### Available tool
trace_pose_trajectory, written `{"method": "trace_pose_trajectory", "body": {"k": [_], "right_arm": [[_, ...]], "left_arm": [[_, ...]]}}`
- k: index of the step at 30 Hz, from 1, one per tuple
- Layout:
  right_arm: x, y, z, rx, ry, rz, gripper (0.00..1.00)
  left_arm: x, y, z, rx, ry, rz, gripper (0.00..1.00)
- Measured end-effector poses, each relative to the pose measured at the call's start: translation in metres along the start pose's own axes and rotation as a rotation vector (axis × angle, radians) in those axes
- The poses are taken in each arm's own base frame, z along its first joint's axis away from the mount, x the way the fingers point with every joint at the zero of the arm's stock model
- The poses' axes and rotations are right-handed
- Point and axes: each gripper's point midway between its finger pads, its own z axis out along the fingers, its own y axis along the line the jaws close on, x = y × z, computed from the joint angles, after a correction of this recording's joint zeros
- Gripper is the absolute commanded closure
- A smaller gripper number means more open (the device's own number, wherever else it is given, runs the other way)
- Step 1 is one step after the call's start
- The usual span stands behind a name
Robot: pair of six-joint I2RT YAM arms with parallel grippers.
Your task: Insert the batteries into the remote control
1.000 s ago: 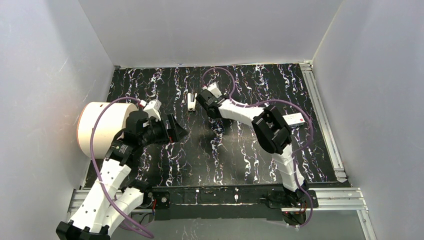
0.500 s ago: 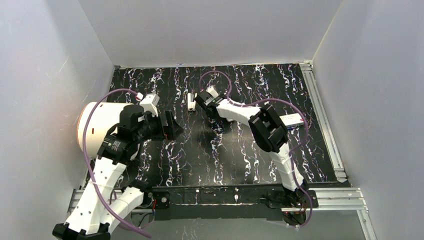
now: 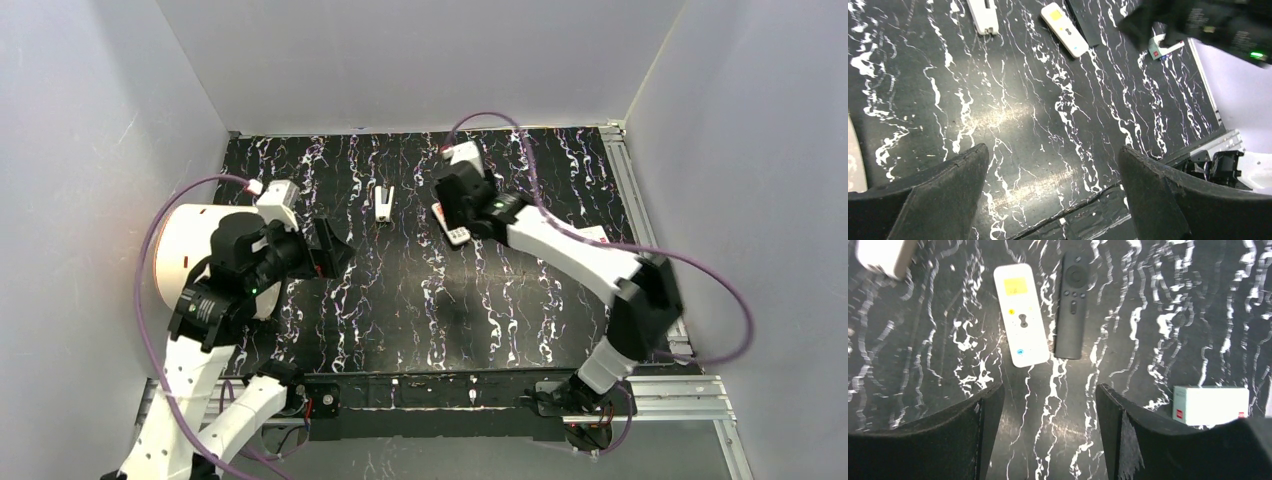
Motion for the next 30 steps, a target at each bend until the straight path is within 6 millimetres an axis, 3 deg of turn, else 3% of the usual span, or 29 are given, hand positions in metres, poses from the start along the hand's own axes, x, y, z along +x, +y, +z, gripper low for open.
{"method": "trace_pose_trajectory", "body": {"k": [5,8,12,15,18,26,30], "right_arm": [[-0.043,-0.054,-0.089,0.019,-0.245,0.173,0.24],[-0.065,-0.094,-0.153,0.021,-0.428,0.279,0.2],[-0.076,-0.14,-0.227,0.013,-0.617,0.363,0.04],[-0.073,-0.167,-0.266,0.019,-0.697,0.397,0.01],[-0.068,-0.186,-0.289,0.036,-0.734,0.414,0.01],[-0.042,-0.22,-0.308,0.138,-0.733,0.479,0.01],[-0.038,-0.23,-0.316,0.159,-0.75,0.525,0.01]], "left_arm": [[-0.018,0.004,-0.029,-0.034,-0.176,0.022,0.02],[-0.029,0.008,-0.052,-0.064,-0.291,0.03,0.02],[-0.035,0.015,-0.068,-0.107,-0.362,0.027,0.02],[-0.034,0.019,-0.072,-0.134,-0.365,0.022,0.02],[-0.032,0.023,-0.079,-0.16,-0.368,0.018,0.02],[-0.04,0.012,-0.116,-0.127,-0.468,-0.002,0.02],[-0.039,0.012,-0.122,-0.12,-0.487,-0.014,0.02]]}}
